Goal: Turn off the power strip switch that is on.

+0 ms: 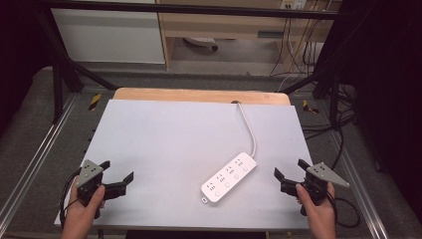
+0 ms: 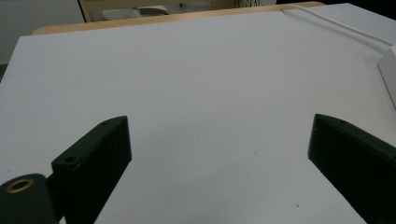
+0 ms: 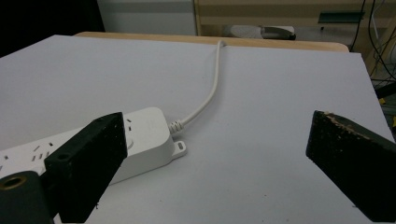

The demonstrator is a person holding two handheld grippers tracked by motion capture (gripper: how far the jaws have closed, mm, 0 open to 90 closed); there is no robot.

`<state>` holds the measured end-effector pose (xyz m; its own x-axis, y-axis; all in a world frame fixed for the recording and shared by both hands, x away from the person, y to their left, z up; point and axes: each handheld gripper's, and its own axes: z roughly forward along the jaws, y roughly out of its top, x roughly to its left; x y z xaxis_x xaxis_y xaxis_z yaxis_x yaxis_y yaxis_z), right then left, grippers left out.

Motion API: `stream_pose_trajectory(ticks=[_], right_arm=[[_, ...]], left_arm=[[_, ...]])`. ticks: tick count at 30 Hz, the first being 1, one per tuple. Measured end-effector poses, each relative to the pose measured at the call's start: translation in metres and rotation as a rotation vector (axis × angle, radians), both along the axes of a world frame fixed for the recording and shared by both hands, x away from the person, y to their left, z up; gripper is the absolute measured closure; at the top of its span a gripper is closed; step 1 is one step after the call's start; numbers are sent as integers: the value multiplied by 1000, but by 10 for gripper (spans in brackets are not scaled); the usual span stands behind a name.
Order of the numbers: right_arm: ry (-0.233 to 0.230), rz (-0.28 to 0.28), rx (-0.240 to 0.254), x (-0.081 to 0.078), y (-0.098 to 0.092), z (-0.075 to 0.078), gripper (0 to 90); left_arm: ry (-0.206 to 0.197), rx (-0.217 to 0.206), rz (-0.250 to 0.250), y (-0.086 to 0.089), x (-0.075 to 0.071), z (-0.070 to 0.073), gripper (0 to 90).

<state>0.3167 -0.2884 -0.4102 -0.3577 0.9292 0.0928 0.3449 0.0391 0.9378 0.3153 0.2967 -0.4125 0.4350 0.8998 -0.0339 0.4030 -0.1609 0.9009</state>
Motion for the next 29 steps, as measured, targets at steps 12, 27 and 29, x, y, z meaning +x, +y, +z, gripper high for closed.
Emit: stream_pose_trajectory(ticks=[12, 27, 29], right_arm=[[39, -24, -25, 7, -8, -14, 61], [207, 32, -112, 26, 10, -42, 54], [234, 38, -151, 29, 16, -48, 47]], left_arm=[[-2, -2, 1, 0, 0, 0, 60], [-1, -1, -3, -1, 0, 0, 60], [-1, -1, -4, -1, 0, 0, 60]])
